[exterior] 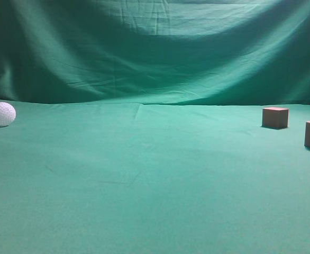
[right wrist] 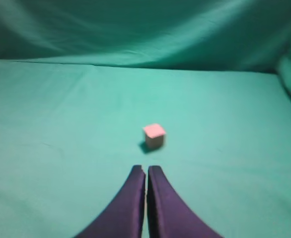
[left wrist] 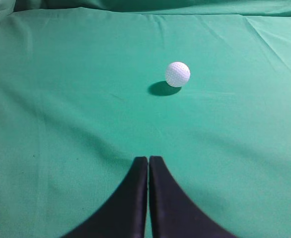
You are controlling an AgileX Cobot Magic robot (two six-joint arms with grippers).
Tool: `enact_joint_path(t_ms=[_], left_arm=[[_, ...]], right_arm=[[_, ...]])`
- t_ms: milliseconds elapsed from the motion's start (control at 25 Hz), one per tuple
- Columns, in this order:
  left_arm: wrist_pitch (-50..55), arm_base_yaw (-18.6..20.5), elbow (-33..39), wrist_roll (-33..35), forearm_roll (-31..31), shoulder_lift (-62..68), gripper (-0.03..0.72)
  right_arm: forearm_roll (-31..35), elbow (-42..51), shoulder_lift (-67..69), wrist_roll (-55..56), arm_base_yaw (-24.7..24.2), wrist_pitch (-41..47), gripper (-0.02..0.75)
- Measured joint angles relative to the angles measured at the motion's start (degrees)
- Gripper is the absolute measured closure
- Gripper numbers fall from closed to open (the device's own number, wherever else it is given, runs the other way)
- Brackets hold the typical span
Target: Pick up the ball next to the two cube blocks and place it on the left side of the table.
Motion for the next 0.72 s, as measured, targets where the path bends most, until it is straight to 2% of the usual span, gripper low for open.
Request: enact_joint_path(t_ms=[160,360,720], left_arm=[[0.0,0.0,0.0,0.0,0.0,0.0,0.688],[0.0,0.0,0.0,0.0,0.0,0.0,0.688],[0.0,0.0,0.0,0.0,0.0,0.0,0.688]], right_arm=[[0.0,7.1,-7.5,0.0,-5.9,-1.0,0.738],[0.0,14.1,-12.8,0.0,-10.4,-1.7,0.738],[0.0,14.6,-13.1,-0.9,-11.4,0.9,0.738]])
